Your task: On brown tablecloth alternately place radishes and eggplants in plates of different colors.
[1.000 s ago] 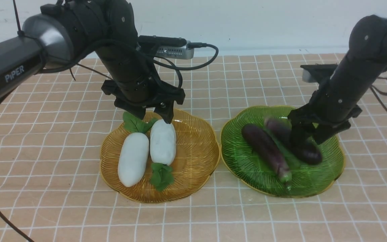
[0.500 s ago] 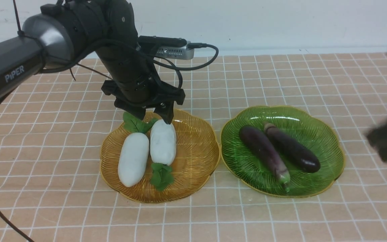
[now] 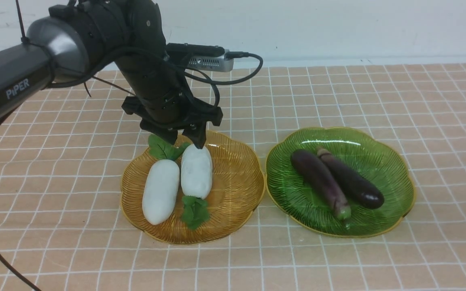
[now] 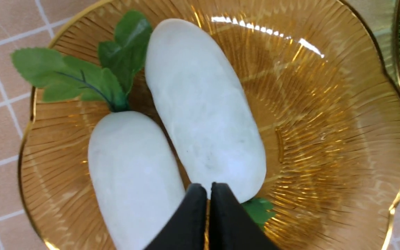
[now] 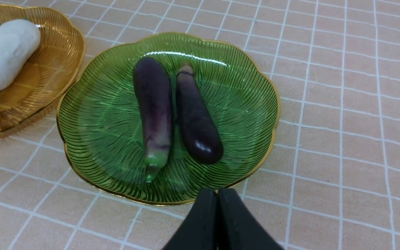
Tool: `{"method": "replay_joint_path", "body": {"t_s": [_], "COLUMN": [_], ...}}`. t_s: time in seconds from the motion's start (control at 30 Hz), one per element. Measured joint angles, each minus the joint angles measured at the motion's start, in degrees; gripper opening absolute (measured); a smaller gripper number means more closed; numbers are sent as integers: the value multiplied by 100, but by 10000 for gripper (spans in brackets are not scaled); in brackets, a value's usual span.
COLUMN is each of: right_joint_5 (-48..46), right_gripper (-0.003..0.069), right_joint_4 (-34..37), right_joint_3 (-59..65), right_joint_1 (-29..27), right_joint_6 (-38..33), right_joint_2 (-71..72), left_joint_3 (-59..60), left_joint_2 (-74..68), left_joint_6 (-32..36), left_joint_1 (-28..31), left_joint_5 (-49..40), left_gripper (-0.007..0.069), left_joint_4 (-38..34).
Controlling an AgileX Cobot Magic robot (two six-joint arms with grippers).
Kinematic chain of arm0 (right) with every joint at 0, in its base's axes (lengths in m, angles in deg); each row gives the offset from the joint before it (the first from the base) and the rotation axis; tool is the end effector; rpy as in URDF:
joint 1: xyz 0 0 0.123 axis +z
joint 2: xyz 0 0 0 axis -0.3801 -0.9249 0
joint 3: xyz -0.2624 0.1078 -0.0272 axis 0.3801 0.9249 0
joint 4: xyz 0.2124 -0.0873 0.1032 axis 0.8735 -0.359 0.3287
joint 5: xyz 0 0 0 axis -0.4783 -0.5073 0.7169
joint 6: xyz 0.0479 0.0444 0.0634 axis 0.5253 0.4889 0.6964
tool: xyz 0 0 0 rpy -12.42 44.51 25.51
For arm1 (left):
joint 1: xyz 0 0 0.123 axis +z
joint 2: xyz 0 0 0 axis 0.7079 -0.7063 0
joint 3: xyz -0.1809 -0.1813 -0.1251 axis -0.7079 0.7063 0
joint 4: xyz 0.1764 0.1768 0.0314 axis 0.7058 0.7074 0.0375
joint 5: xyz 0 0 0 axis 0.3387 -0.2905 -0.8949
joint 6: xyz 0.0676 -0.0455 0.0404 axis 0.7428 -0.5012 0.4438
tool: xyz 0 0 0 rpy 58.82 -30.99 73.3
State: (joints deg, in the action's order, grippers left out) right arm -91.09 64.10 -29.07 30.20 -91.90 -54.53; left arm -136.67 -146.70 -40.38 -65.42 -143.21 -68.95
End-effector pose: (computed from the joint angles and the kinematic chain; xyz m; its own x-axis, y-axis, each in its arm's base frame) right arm 0.1336 0.0307 0.2779 -0.5810 -0.1547 -0.7991 -0.2854 0.9582 0.0220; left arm 0.3959 -0.1550 0.2695 -0.9179 0.2529 -0.3058 0.2967 0.9491 -0.1055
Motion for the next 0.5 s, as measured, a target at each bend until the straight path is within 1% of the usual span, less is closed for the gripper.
{"method": "replay_joint_path", "body": {"t_s": [0.17,0.27,0.4,0.47,0.5], "right_joint_5": [-44,-76,211,641,818], "right_gripper": [-15,-15,-15,-15,-15], "right_joint_4": [13,13,105,286,333], "right_joint_3": [5,30,337,809,940], "right_joint_1": [0,0,-4,-55,-96], "right_joint_6": [0,-2,-2,-7,-7], "right_joint_2": [49,318,1252,2221,2453], "left_joint_3": [0,0,0,0,0], "left_joint_2": [0,0,0,0,0], "left_joint_6": [83,108,138,138,143], "left_joint_1": [0,0,0,0,0], "left_joint_5": [-28,-71,-153,-153,-160], "left_gripper": [-3,-3,-3,-3,-3], "left_joint_4": [99,180,354,445,468]}}
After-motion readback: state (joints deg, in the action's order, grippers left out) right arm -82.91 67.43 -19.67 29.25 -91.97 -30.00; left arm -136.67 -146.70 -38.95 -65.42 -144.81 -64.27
